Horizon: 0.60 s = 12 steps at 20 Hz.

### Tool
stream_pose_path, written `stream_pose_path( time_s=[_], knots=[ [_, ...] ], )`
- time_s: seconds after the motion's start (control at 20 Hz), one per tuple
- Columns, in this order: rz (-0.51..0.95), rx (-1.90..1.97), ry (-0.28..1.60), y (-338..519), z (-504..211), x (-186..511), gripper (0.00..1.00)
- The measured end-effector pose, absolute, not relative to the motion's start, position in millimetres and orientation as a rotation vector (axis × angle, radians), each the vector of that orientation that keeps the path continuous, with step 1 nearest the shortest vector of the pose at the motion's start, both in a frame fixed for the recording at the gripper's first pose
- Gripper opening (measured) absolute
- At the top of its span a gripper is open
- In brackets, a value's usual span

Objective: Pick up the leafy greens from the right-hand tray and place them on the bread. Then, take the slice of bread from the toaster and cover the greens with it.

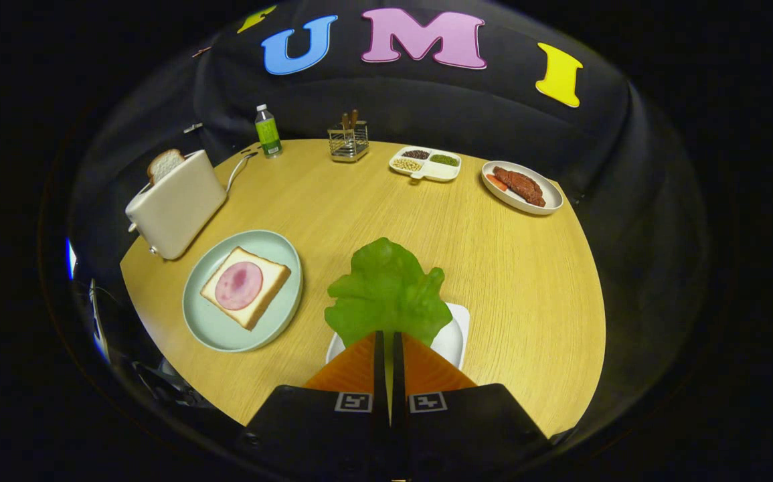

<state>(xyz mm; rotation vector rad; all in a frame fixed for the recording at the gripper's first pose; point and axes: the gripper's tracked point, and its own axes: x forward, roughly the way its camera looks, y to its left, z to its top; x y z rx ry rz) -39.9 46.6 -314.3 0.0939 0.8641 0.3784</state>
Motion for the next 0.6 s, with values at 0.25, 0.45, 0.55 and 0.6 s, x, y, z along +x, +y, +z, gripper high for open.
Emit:
stream_pose_path(
  time_s=[0.25, 0.45, 0.55, 0.6],
  knots=[
    [0.426, 0.127, 0.790, 69.1, -273.7, -28.6, 0.05],
    [0.502, 0.145, 0.751, 107.5, -245.5, -27.5, 0.05],
    [0.552, 0.142, 0.744, 129.9, -237.6, -29.1, 0.05],
    [0.578, 0.143, 0.741, 142.1, -233.6, -31.5, 0.05]
  ],
)
